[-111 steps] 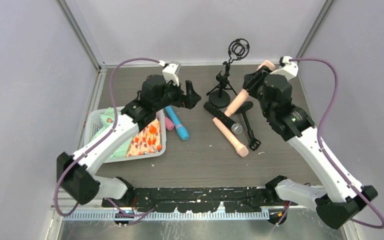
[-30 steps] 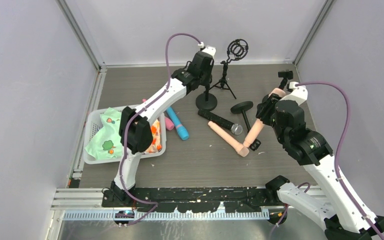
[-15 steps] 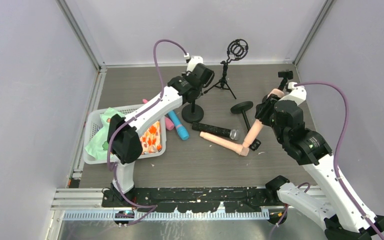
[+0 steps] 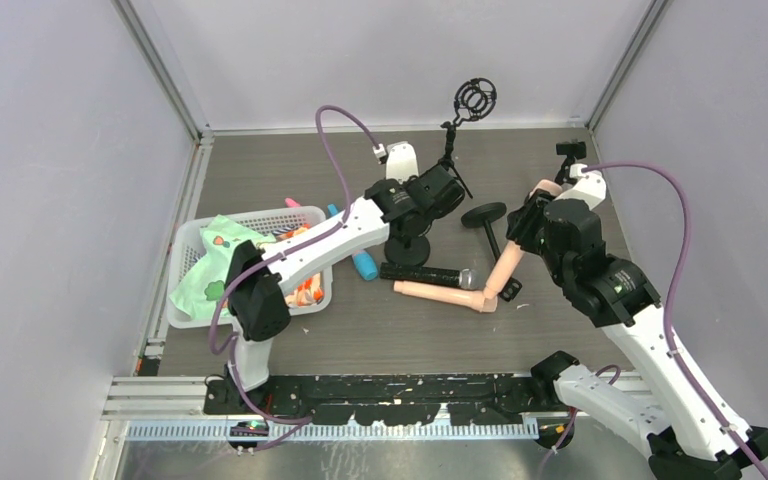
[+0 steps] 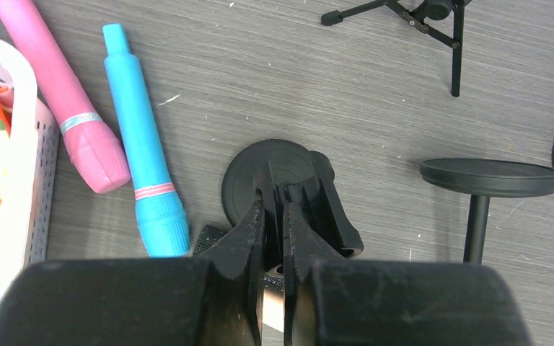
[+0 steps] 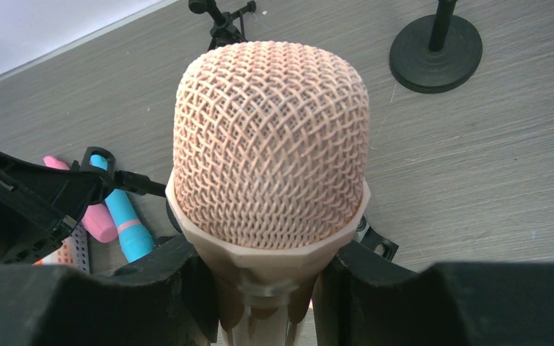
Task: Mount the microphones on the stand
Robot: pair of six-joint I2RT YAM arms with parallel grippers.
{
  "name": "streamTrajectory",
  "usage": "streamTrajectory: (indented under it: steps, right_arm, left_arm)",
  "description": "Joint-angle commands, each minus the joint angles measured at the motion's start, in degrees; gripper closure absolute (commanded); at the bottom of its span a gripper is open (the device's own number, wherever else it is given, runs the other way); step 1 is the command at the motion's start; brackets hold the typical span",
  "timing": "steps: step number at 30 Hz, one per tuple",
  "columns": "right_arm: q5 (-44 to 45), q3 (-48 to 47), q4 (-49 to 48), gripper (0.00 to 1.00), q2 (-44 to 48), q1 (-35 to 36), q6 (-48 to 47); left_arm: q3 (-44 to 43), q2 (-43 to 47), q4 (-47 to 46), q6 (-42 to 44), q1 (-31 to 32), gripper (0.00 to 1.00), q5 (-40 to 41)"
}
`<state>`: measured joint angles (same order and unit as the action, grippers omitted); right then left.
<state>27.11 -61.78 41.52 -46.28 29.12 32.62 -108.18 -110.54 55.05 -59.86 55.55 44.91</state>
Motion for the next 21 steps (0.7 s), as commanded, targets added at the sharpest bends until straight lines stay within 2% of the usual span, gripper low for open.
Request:
streamTrajectory:
  steps: [1, 6, 8, 14, 17, 21]
  right_arm:
    - [0.55, -1.73, -0.07, 0.99, -0.65, 0.01, 0.69]
    - [2.38, -2.18, -0.59, 0.99, -0.90, -0.05, 0.58]
    - [3.20, -2.29, -1.15, 0.99, -0.71, -0.08, 0.39]
    - [5.09, -1.91, -3.08, 0.99, 0.35, -0.11, -0.32]
    - [5.58, -1.94, -3.49, 0.99, 0.82, -0.09, -0.75]
    - [6.43, -1.44, -4.29, 0.99, 1.30, -0.10, -1.14]
  left_arm:
    - [1.46, 3.26, 1.19, -8.58, 1.29, 0.85, 0.83]
    - [7.50, 6.10, -4.23, -7.09, 1.36, 0.47, -1.29]
    - [9.18, 7.54, -6.23, -5.43, 1.40, 0.36, -1.88]
    - [15.10, 13.58, -13.72, 1.41, 1.73, 0.23, -4.29]
    - [17.84, 16.79, -16.47, 3.96, 1.76, 0.12, -5.07]
    - [19.56, 20.20, -18.42, 7.76, 1.84, 0.11, -6.48]
